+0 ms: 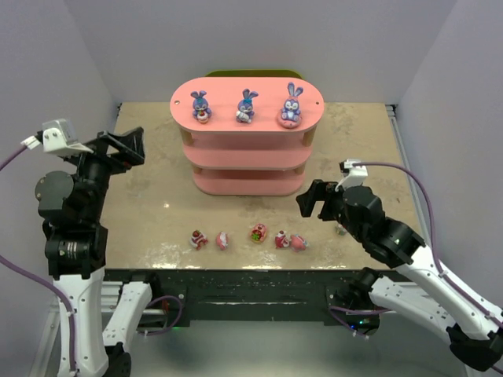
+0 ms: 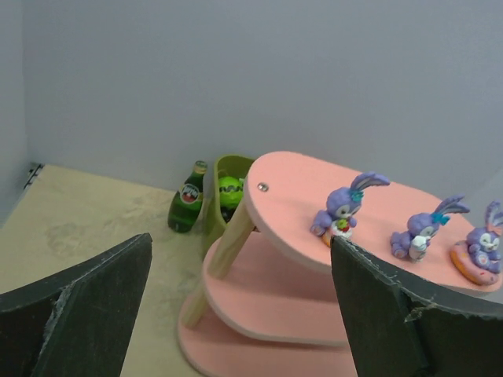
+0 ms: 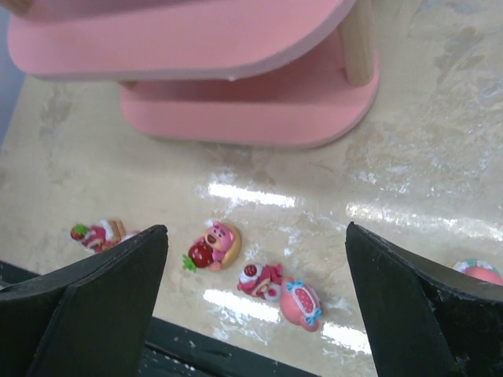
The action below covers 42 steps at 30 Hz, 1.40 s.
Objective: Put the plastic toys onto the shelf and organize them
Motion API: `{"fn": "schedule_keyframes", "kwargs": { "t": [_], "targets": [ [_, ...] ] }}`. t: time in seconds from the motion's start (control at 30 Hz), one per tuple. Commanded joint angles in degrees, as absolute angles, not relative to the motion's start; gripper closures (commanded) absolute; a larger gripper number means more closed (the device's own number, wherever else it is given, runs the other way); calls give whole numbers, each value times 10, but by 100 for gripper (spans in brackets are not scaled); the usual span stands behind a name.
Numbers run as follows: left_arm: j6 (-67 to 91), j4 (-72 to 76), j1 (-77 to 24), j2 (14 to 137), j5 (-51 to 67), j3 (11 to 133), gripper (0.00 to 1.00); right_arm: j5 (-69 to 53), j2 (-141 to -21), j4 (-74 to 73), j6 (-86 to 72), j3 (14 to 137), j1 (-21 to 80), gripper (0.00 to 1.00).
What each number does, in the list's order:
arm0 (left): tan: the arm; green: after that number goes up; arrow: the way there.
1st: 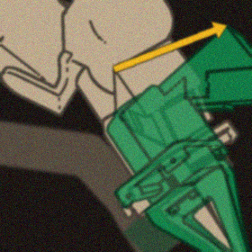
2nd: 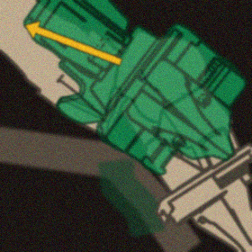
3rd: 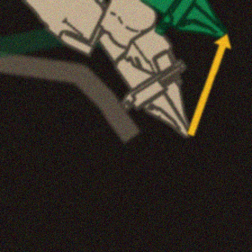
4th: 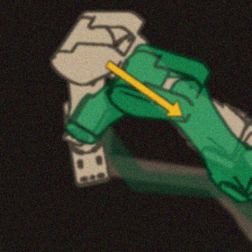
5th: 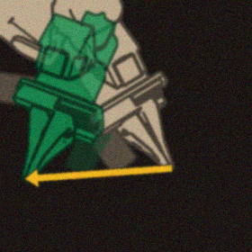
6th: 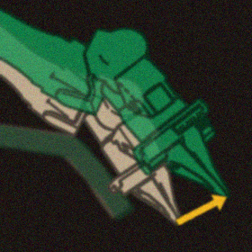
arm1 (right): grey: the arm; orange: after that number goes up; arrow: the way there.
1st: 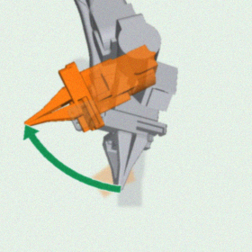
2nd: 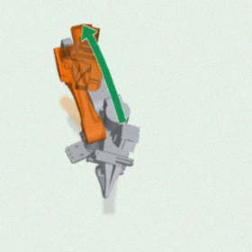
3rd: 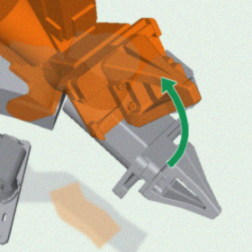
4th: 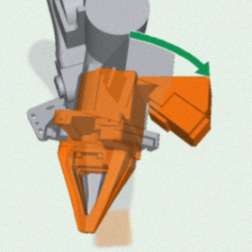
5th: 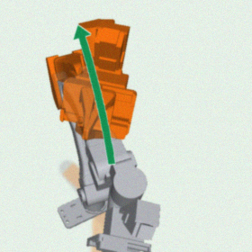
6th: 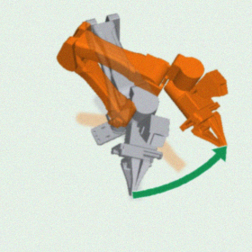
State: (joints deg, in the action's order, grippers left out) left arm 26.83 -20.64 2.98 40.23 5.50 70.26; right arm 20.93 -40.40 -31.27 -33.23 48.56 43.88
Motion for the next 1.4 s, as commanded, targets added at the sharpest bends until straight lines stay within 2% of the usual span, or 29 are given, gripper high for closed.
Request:
{"fn": "schedule_keyframes", "kwargs": {
  "t": [0.0,0.1,0.27,0.5,0.6,0.7,0.87,0.93,1.07,1.37],
  "targets": [
    [262,-281,32,379,2,665,0,150,-413,-279,-295,461,440,1],
    [244,-315,32,381,24,630,1,116,-435,-269,-299,443,440,1],
    [233,-312,32,363,105,539,1,36,-469,-202,-294,399,471,9],
    [254,-293,32,345,110,430,1,96,-583,-30,-238,410,647,9],
    [242,-298,32,349,111,434,2,146,-660,11,-202,451,718,9],
    [231,-311,32,341,98,443,2,167,-740,68,-183,484,744,10],
    [238,-303,32,284,91,435,2,170,-864,140,-154,544,755,16],
    [249,-301,32,265,54,430,2,169,-898,157,-148,573,754,20],
    [279,-296,31,216,2,389,2,154,-973,206,-150,599,754,33],
    [288,-282,24,197,-59,363,2,177,-1085,203,-156,666,755,38]
  ]
}}
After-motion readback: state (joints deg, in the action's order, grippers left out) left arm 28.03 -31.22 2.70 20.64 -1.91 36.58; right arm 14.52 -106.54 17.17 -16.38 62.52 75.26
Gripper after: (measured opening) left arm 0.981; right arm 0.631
